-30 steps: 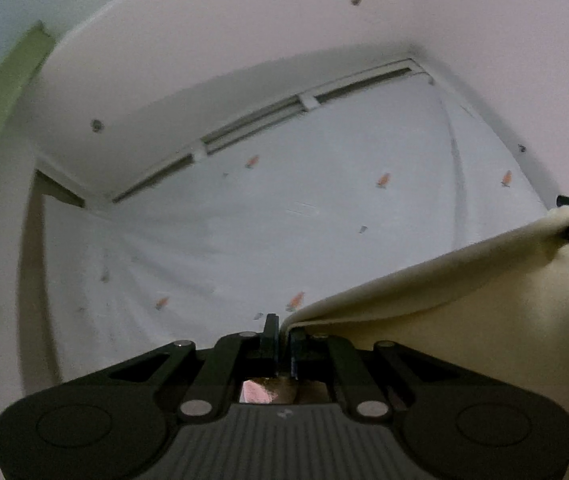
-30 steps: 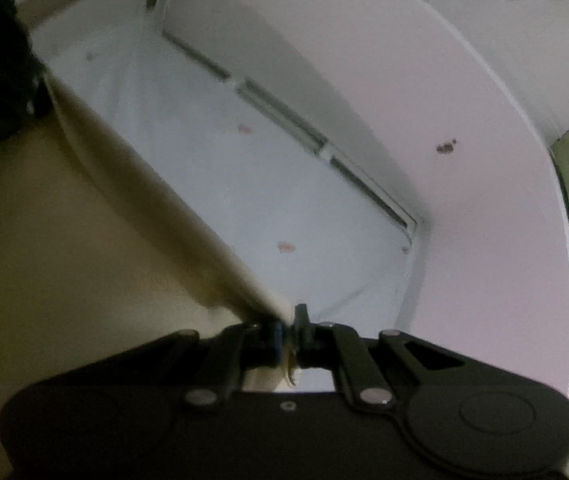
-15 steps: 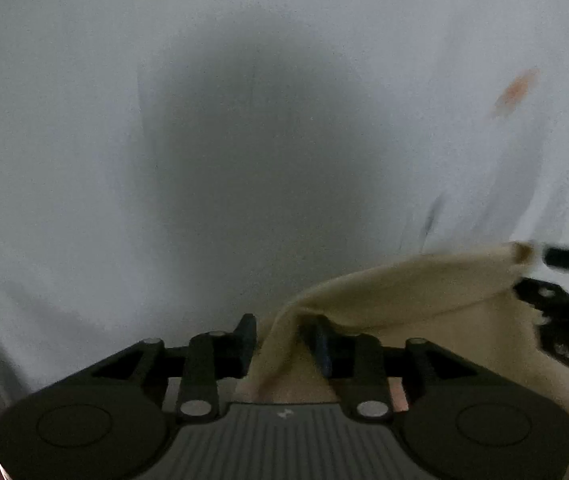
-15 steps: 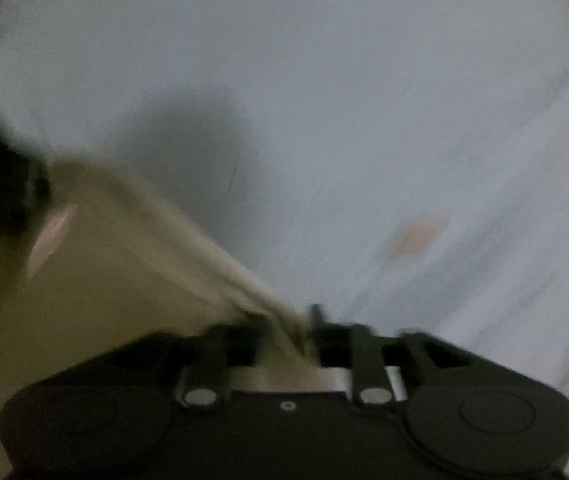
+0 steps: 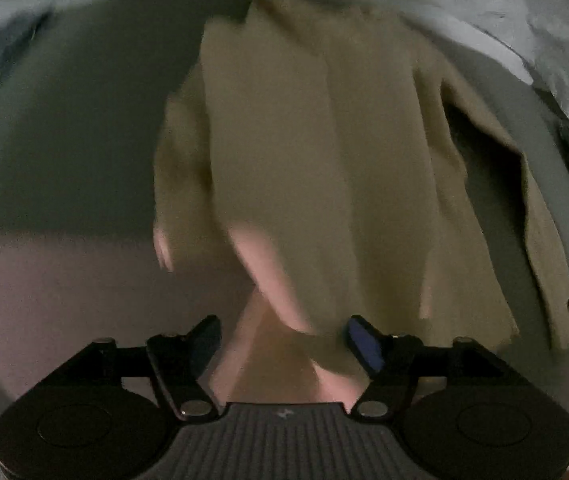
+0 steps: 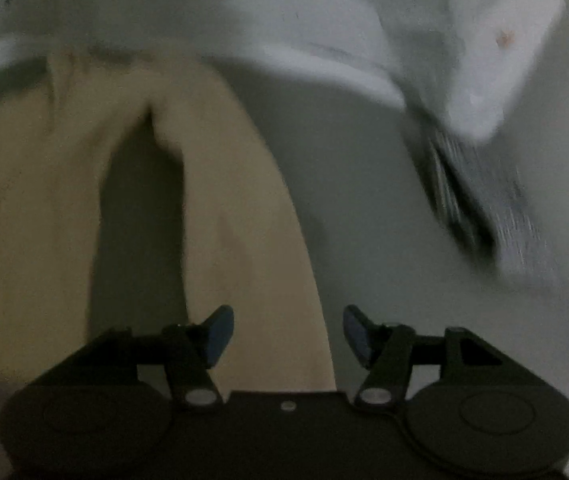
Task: Fold clothes
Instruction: 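Lay the cream shirt flat on the table with both grippers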
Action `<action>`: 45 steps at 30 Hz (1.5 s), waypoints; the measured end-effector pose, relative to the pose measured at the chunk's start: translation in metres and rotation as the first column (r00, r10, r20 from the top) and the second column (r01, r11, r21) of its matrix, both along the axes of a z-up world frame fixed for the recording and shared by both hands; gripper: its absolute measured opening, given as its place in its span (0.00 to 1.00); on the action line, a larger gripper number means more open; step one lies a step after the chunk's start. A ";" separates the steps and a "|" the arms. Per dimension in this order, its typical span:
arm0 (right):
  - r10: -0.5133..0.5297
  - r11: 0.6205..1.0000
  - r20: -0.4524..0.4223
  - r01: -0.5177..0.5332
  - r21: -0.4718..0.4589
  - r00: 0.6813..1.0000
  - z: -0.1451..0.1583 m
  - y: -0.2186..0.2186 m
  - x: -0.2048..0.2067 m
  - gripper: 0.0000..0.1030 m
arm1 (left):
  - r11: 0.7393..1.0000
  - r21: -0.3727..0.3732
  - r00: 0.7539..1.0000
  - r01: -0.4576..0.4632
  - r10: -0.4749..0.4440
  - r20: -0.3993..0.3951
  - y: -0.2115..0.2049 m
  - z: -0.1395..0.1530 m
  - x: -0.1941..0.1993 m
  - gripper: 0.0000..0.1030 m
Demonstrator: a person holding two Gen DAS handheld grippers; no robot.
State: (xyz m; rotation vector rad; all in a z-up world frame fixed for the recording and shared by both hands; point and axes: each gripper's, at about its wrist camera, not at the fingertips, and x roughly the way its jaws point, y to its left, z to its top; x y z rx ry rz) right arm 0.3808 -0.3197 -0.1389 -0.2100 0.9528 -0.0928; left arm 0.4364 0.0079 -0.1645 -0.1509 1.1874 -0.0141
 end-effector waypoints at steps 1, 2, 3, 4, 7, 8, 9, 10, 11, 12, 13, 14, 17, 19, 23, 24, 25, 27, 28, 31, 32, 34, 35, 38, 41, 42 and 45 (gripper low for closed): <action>-0.018 1.000 -0.004 0.018 0.007 1.000 -0.010 -0.005 -0.007 0.65 | 1.000 -0.010 1.000 -0.008 0.007 -0.019 -0.005 -0.006 -0.012 0.80; -0.022 0.999 -0.003 0.022 0.027 1.000 0.001 -0.004 -0.005 0.70 | 1.000 -0.015 0.999 -0.015 0.014 -0.035 -0.009 -0.012 -0.023 0.81; -0.022 0.999 0.000 0.022 0.050 1.000 0.018 -0.003 0.000 0.72 | 1.000 0.017 1.000 -0.017 0.018 -0.025 -0.015 -0.012 -0.025 0.81; -0.013 0.995 0.005 0.012 0.095 1.000 0.022 -0.006 0.004 0.73 | 0.999 0.034 1.000 -0.004 0.004 -0.013 -0.022 -0.013 -0.022 0.81; 0.065 0.984 0.000 -0.064 0.167 0.998 -0.017 0.000 0.011 0.79 | 0.993 0.114 0.998 0.028 -0.034 0.052 -0.040 -0.012 -0.020 0.74; 0.104 0.980 -0.011 -0.101 0.169 0.995 -0.027 0.002 0.015 0.76 | 0.989 0.148 0.996 0.026 -0.039 0.081 -0.045 -0.010 -0.020 0.69; 0.124 0.973 0.023 -0.126 0.192 0.992 -0.029 0.000 0.017 0.57 | 0.988 0.155 0.994 0.015 -0.031 0.105 -0.046 -0.006 -0.021 0.49; 0.143 0.961 0.040 -0.148 0.232 0.989 -0.027 -0.003 0.018 0.51 | 0.986 0.165 0.994 -0.010 -0.008 0.109 -0.042 0.003 -0.021 0.10; 0.142 0.961 0.049 -0.149 0.233 0.989 -0.026 -0.007 0.018 0.11 | 0.984 0.174 0.994 -0.035 0.015 0.112 -0.039 0.011 -0.021 0.12; 0.133 0.970 0.056 -0.141 0.199 0.990 -0.021 -0.008 0.020 0.06 | 0.982 0.180 0.992 -0.060 0.039 0.117 -0.035 0.020 -0.021 0.12; 0.130 0.976 0.066 -0.140 0.169 0.989 -0.016 -0.011 0.020 0.06 | 0.984 0.157 0.989 -0.090 0.069 0.132 -0.025 0.033 -0.023 0.12; 0.120 0.980 0.086 -0.132 0.152 0.989 -0.007 -0.019 0.020 0.06 | 0.984 0.135 0.984 -0.120 0.099 0.148 -0.015 0.047 -0.024 0.12; 0.056 0.993 0.168 -0.072 0.092 0.984 0.024 -0.046 0.023 0.06 | 0.973 0.125 0.958 -0.194 0.160 0.240 0.022 0.096 -0.025 0.12; 0.034 0.999 0.220 -0.032 -0.015 0.975 0.040 -0.064 0.029 0.06 | 0.969 0.098 0.942 -0.228 0.194 0.275 0.056 0.127 -0.021 0.13; -0.014 0.987 0.268 0.056 -0.152 0.963 0.054 -0.093 0.053 0.06 | 0.984 0.019 0.952 -0.176 0.165 0.257 0.099 0.154 -0.014 0.18; -0.031 0.981 0.257 0.078 -0.175 0.966 0.052 -0.093 0.060 0.07 | 0.988 0.001 0.956 -0.152 0.147 0.256 0.107 0.157 -0.015 0.18; -0.050 0.974 0.242 0.100 -0.201 0.969 0.049 -0.091 0.068 0.08 | 0.991 -0.016 0.961 -0.130 0.130 0.245 0.111 0.152 -0.016 0.18; -0.073 0.957 0.193 0.123 -0.262 0.979 0.044 -0.073 0.076 0.14 | 0.994 -0.045 0.969 -0.095 0.102 0.225 0.118 0.138 -0.020 0.18; -0.076 0.955 0.185 0.125 -0.269 0.980 0.045 -0.057 0.074 0.19 | 0.995 -0.048 0.972 -0.082 0.091 0.217 0.120 0.129 -0.024 0.18; -0.033 0.988 0.182 0.059 -0.140 0.983 0.052 0.008 0.055 0.51 | 0.997 -0.075 0.979 -0.032 0.046 0.201 0.131 0.099 -0.030 0.20; -0.008 0.995 0.179 0.026 -0.097 0.984 0.054 0.031 0.049 0.52 | 0.996 -0.087 0.980 -0.011 0.028 0.198 0.135 0.090 -0.032 0.23; 0.071 0.997 0.151 -0.071 -0.004 0.986 0.053 0.094 0.031 0.54 | 0.995 -0.090 0.979 0.041 -0.022 0.201 0.146 0.073 -0.036 0.43; 0.123 0.990 0.131 -0.130 0.051 0.984 0.049 0.129 0.022 0.56 | 0.994 -0.089 0.978 0.060 -0.041 0.203 0.150 0.067 -0.039 0.48; 0.262 0.950 0.077 -0.271 0.153 0.962 0.033 0.221 0.002 0.58 | 0.990 -0.078 0.975 0.122 -0.105 0.195 0.160 0.051 -0.043 0.55; 0.360 0.904 0.035 -0.358 0.234 0.932 0.022 0.291 -0.010 0.58 | 0.969 -0.167 0.972 0.184 -0.154 0.177 0.172 0.042 -0.057 0.66; 0.378 0.894 0.020 -0.370 0.252 0.926 0.021 0.308 -0.011 0.58 | 0.962 -0.173 0.969 0.212 -0.183 0.168 0.171 0.039 -0.060 0.67; 0.447 0.881 0.008 -0.442 0.167 0.895 0.017 0.344 -0.012 0.63 | 0.947 -0.162 0.955 0.279 -0.256 0.151 0.170 0.030 -0.068 0.60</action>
